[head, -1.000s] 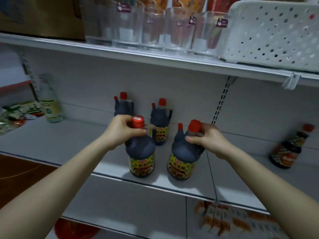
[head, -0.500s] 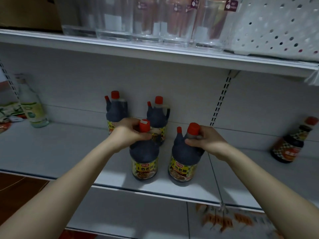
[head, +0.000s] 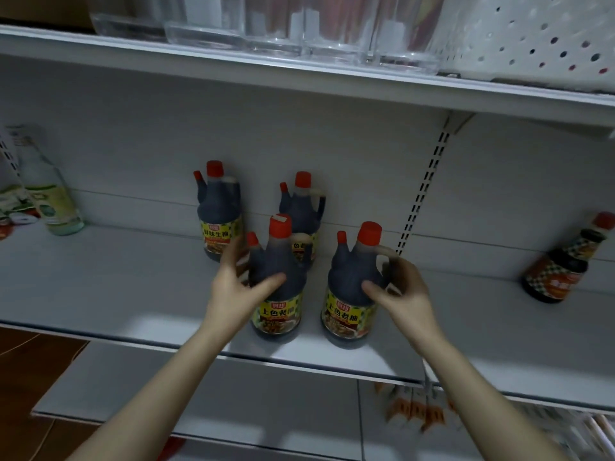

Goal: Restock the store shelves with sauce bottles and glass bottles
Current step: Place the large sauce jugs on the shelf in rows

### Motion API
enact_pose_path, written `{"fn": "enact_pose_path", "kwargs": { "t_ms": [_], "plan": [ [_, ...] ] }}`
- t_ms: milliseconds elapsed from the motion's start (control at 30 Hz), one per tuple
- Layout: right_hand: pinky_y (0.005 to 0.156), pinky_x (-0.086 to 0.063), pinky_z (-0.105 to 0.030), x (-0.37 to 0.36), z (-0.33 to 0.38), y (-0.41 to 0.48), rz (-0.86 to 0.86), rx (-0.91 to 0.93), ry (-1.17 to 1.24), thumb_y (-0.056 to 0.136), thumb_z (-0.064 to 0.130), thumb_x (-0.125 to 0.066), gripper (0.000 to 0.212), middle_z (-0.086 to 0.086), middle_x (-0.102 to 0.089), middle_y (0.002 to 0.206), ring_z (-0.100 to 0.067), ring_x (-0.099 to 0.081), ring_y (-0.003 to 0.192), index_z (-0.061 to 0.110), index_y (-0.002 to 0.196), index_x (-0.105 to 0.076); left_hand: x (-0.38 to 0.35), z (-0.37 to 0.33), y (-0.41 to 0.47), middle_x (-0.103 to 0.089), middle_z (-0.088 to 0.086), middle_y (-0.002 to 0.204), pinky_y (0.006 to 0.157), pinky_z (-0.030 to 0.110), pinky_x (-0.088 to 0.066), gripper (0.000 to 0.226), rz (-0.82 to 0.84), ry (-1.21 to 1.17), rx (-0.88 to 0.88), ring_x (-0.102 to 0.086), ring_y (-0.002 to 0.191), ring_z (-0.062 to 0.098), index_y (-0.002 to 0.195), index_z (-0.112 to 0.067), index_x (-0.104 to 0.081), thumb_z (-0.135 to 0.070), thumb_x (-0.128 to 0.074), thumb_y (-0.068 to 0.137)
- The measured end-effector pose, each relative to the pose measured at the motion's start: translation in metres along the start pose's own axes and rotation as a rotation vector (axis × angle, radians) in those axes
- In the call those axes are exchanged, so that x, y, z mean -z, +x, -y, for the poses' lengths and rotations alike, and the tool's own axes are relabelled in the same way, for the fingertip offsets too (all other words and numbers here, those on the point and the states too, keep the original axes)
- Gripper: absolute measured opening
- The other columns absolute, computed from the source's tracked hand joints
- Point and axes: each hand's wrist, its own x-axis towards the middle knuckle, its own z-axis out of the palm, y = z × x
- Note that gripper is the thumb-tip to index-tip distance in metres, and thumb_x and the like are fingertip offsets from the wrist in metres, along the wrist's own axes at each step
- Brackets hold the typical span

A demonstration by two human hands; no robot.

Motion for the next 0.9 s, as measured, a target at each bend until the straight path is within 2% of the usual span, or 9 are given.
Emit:
{"fn": "enact_pose_path", "kwargs": {
  "t_ms": [67, 167, 300, 400, 567, 633, 767, 833, 900],
  "plan": [
    [0.081, -0.041, -0.01, -0.006, -0.022, -0.014, 0.07, -0.026, -0.01, 0.068, 0.011, -0.079, 0.066, 0.015, -0.05, 0.113, -0.004, -0.05, 0.106, 0.026, 0.119, -0.04, -0.004, 0.017, -0.015, -0.045, -0.006, 0.131, 0.096, 0.033, -0.045, 0.108, 0.085, 0.004, 0.039, -0.047, 0.12, 0.014, 0.139, -0.027, -0.025, -0.044, -0.08, 0.048],
    [0.07, -0.041, 0.002, -0.02, -0.04, -0.023, 0.121, -0.037, -0.043, 0.063, 0.007, -0.082, 0.072, 0.025, -0.046, 0.105, 0.012, -0.048, 0.093, 0.024, 0.116, -0.036, -0.012, 0.03, -0.022, -0.043, -0.021, 0.123, 0.091, 0.017, -0.042, 0.117, 0.131, 0.071, 0.037, -0.046, 0.117, 0.004, 0.142, -0.028, -0.019, -0.05, -0.074, 0.041],
    [0.067, -0.045, -0.002, -0.027, -0.051, -0.018, 0.069, -0.042, -0.033, 0.061, 0.004, -0.083, 0.07, 0.024, -0.05, 0.099, 0.008, -0.052, 0.086, 0.023, 0.111, -0.038, -0.015, 0.034, -0.013, -0.046, -0.017, 0.123, 0.09, 0.022, -0.043, 0.118, 0.099, 0.098, 0.021, -0.048, 0.114, 0.006, 0.142, -0.025, -0.023, -0.052, -0.074, 0.039],
    [0.064, -0.046, -0.005, -0.027, -0.053, -0.006, 0.073, -0.068, 0.008, 0.062, 0.005, -0.082, 0.068, 0.021, -0.054, 0.099, 0.008, -0.055, 0.085, 0.023, 0.113, -0.041, -0.018, 0.033, -0.007, -0.046, -0.018, 0.121, 0.083, 0.012, -0.043, 0.117, 0.101, 0.087, 0.023, -0.049, 0.11, 0.004, 0.141, -0.025, -0.024, -0.051, -0.073, 0.038],
    [0.097, -0.047, -0.043, -0.029, -0.067, 0.039, 0.122, -0.125, 0.024, 0.067, 0.01, -0.08, 0.077, 0.002, -0.054, 0.126, -0.02, -0.053, 0.115, 0.021, 0.131, -0.038, -0.027, 0.031, 0.007, -0.044, -0.032, 0.114, 0.077, 0.003, -0.043, 0.103, 0.103, -0.008, 0.036, -0.049, 0.101, -0.014, 0.128, -0.039, -0.026, -0.046, -0.075, 0.038],
    [0.096, -0.045, -0.039, -0.029, -0.069, 0.057, 0.17, -0.111, 0.033, 0.07, 0.006, -0.077, 0.078, 0.0, -0.051, 0.13, -0.02, -0.05, 0.119, 0.016, 0.134, -0.035, -0.031, 0.029, 0.012, -0.041, -0.036, 0.112, 0.075, 0.001, -0.042, 0.099, 0.103, -0.018, 0.036, -0.048, 0.099, -0.017, 0.123, -0.042, -0.025, -0.037, -0.081, 0.041],
    [0.086, -0.043, -0.024, -0.034, -0.074, 0.092, 0.212, -0.088, 0.003, 0.073, 0.003, -0.074, 0.077, -0.004, -0.047, 0.132, -0.017, -0.047, 0.118, 0.009, 0.136, -0.03, -0.038, 0.032, 0.023, -0.04, -0.033, 0.113, 0.079, 0.006, -0.04, 0.095, 0.104, 0.015, 0.023, -0.044, 0.11, -0.001, 0.12, -0.043, -0.023, -0.006, -0.085, 0.058],
    [0.076, -0.045, -0.009, -0.038, -0.077, 0.104, 0.231, -0.091, 0.017, 0.074, 0.0, -0.071, 0.077, -0.008, -0.045, 0.134, -0.017, -0.046, 0.117, 0.006, 0.137, -0.028, -0.038, 0.037, 0.028, -0.041, -0.028, 0.116, 0.082, 0.011, -0.041, 0.091, 0.116, 0.028, 0.02, -0.044, 0.113, 0.001, 0.118, -0.045, -0.023, -0.006, -0.082, 0.062],
    [0.076, -0.044, -0.008, -0.04, -0.079, 0.114, 0.251, -0.103, 0.025, 0.075, 0.0, -0.07, 0.077, -0.008, -0.044, 0.136, -0.013, -0.043, 0.114, 0.006, 0.138, -0.026, -0.038, 0.041, 0.03, -0.041, -0.025, 0.12, 0.082, 0.009, -0.041, 0.09, 0.123, 0.034, 0.021, -0.044, 0.115, 0.002, 0.117, -0.048, -0.023, -0.008, -0.083, 0.062]
  ]
}}
